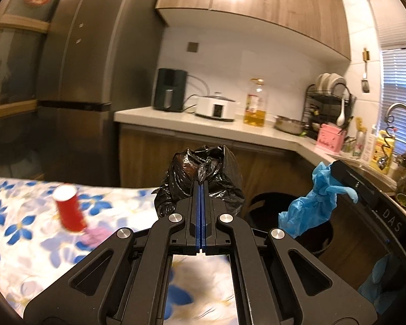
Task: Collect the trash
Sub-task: 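Lift the black bag and blue glove and carry them over the black bin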
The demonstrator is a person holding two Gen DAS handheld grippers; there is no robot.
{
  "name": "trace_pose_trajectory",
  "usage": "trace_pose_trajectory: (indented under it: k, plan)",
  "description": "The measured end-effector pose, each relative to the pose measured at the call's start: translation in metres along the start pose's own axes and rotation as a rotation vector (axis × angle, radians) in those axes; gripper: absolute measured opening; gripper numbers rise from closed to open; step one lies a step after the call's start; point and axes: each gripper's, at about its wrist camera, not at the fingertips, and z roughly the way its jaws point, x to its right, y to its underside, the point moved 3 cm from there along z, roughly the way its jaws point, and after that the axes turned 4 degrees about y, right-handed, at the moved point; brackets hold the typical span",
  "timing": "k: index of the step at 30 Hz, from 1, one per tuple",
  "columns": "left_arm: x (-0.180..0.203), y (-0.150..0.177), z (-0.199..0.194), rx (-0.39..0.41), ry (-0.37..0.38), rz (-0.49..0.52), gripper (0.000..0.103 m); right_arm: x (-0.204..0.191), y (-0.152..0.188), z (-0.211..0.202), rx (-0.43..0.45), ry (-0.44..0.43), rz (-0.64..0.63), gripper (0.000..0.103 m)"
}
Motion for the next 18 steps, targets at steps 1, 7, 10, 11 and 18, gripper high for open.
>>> trace_pose_trajectory:
  k: [1,7,10,11,18]
  plan:
    - [0.008,-0.003,0.004,0.004,0.014,0.007,0.0,0.007,-0.003,0.001,0.008,0.015,0.001,0.001]
    - [0.047,-0.015,0.031,0.013,0.074,0.039,0.0,0.035,-0.013,0.004,0.028,0.07,0.009,0.001]
    - [0.063,-0.016,0.045,0.003,0.095,0.054,0.0,0.046,-0.015,0.005,0.03,0.09,0.012,0.001]
    - [0.069,-0.016,0.05,0.001,0.101,0.059,0.0,0.05,-0.015,0.006,0.029,0.096,0.015,0.001]
    - [0.089,-0.014,0.074,-0.021,0.13,0.074,0.0,0.069,-0.017,0.012,0.024,0.133,0.03,0.001]
